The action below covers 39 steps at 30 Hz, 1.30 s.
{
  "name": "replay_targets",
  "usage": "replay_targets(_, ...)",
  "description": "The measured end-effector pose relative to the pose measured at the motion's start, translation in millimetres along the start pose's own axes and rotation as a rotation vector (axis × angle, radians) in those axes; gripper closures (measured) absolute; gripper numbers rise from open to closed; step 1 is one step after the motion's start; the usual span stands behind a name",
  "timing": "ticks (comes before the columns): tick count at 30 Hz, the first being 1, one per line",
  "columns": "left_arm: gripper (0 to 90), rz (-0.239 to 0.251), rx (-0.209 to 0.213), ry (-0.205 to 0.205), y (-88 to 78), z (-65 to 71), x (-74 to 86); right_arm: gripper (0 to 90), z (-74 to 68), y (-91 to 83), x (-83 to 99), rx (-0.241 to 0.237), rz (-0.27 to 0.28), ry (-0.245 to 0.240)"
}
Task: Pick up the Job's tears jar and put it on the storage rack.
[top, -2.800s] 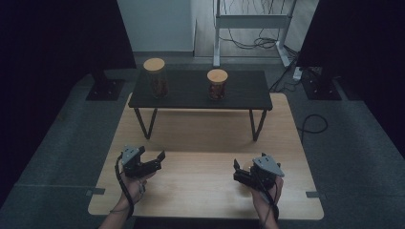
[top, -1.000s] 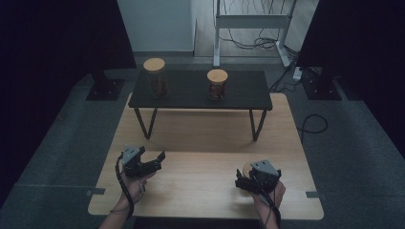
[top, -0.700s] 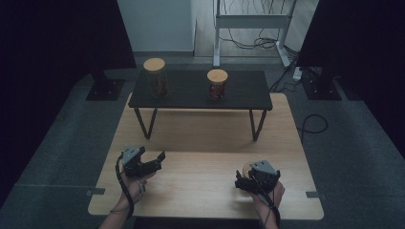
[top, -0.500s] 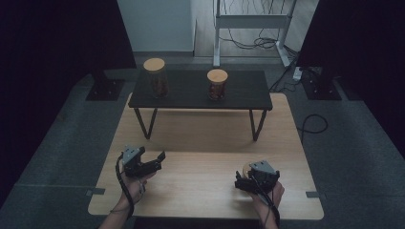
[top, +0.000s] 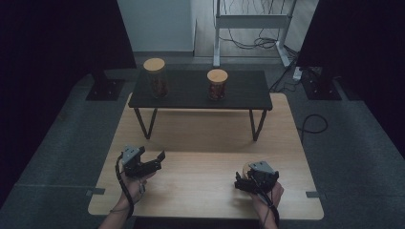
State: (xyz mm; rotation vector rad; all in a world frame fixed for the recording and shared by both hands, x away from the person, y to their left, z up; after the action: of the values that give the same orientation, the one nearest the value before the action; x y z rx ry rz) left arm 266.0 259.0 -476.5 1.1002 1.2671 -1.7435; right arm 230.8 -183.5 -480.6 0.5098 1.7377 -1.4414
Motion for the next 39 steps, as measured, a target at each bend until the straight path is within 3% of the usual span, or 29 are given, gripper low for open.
replay_targets(19, 6.9, 0.002, -0.004, -0.002, -0.2, -0.7, -0.2, 8.9, -1.0, 8.8, 5.3, 0.017, -0.026, -0.015)
replay_targets(25, 6.9, 0.004, -0.004, -0.002, -0.6, -0.9, -0.5, 16.5, -0.2, 11.3, 7.7, 0.018, -0.027, -0.022)
replay_targets(39, 6.9, 0.006, -0.004, -0.004, -1.1, -1.1, -0.9, 23.5, 2.3, 12.3, 10.4, -0.011, -0.014, -0.015)
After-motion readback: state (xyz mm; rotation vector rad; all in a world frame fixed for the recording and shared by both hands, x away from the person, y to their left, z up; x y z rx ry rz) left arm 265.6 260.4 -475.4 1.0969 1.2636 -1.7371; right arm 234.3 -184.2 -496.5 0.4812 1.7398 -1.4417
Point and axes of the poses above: each handheld gripper's, and its own axes: y roughly forward along the jaws, x roughly out of its underside, z roughly to its right, the point moved 7 cm from there along y, roughly forward along the jaws, and after that the axes turned 8 degrees about -x, right-handed, at the moved point
